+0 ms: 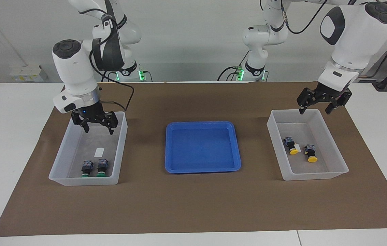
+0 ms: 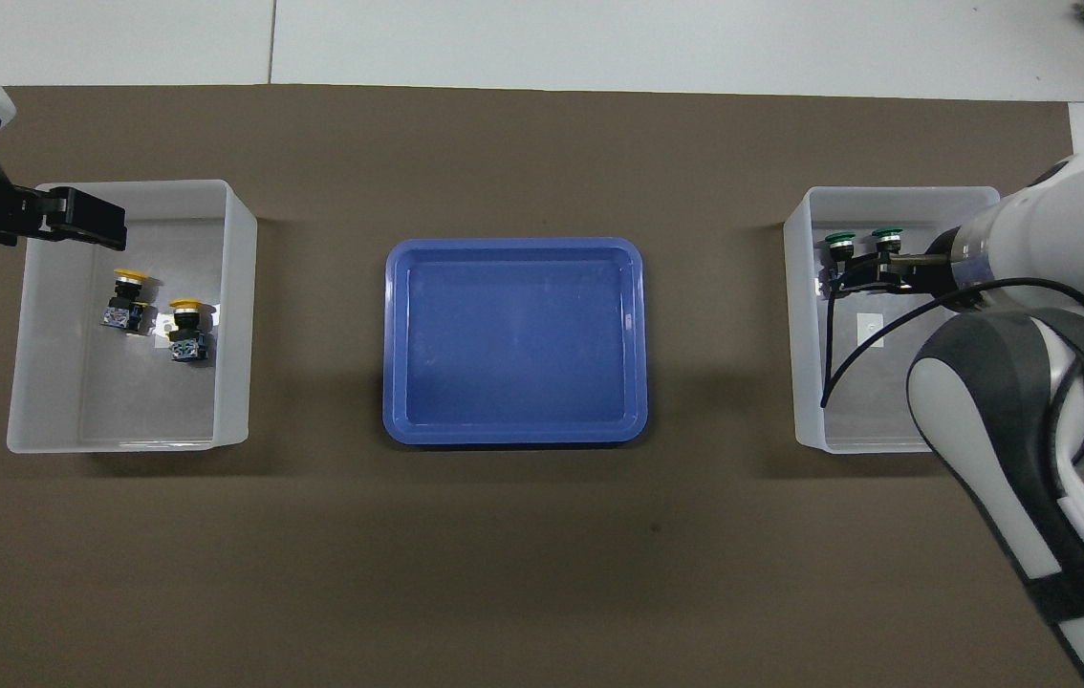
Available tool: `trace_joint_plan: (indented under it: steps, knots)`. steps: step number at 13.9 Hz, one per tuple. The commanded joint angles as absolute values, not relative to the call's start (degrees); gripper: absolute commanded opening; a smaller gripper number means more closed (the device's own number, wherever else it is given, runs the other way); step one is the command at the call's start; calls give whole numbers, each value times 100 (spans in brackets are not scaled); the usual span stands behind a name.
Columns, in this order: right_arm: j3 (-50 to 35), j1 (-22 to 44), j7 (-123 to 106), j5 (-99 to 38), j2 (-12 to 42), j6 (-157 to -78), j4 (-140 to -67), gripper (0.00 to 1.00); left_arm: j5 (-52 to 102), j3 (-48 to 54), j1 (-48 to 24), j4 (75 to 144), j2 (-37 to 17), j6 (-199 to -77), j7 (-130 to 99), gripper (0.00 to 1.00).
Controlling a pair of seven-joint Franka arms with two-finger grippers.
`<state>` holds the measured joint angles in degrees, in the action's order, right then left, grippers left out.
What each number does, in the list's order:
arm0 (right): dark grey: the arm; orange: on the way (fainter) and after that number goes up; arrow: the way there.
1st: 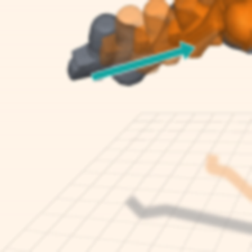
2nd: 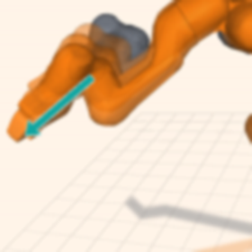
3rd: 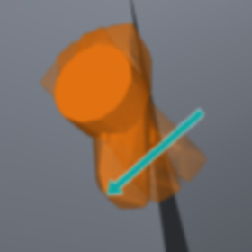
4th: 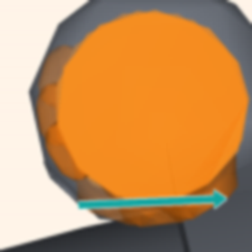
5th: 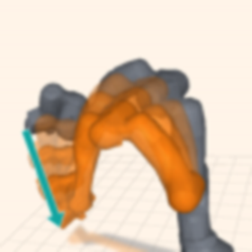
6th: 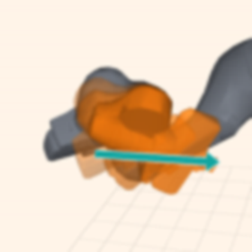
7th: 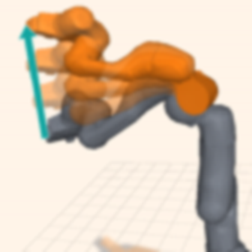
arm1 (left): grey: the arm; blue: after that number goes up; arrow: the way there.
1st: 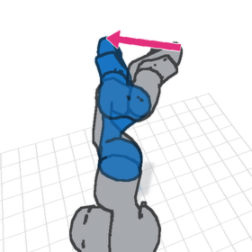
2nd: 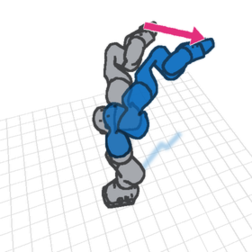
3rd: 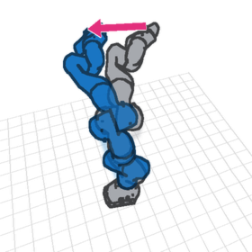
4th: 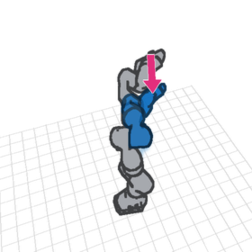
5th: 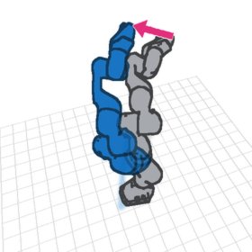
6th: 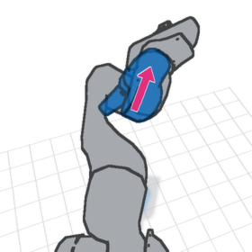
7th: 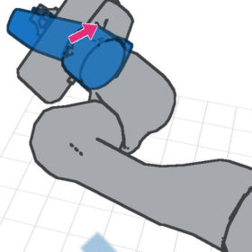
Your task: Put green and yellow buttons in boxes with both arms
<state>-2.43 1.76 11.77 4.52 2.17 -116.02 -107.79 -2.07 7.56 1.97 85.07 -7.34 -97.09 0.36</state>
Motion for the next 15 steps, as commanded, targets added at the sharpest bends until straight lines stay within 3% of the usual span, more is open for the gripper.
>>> trace_joint_plan:
  steps: [1,6,15]
  knots:
    - [-237,97,1160,290,-184,-11146,-10855,100,-264,756,220,8736,-536,-9738,9,100]
    - [-167,-61,1055,-308,-167,-10249,-10038,100,-264,756,194,8736,-536,-9765,17,100]
    - [-176,-53,580,53,-220,-9914,-9967,100,-264,756,220,8736,-536,-9738,26,100]
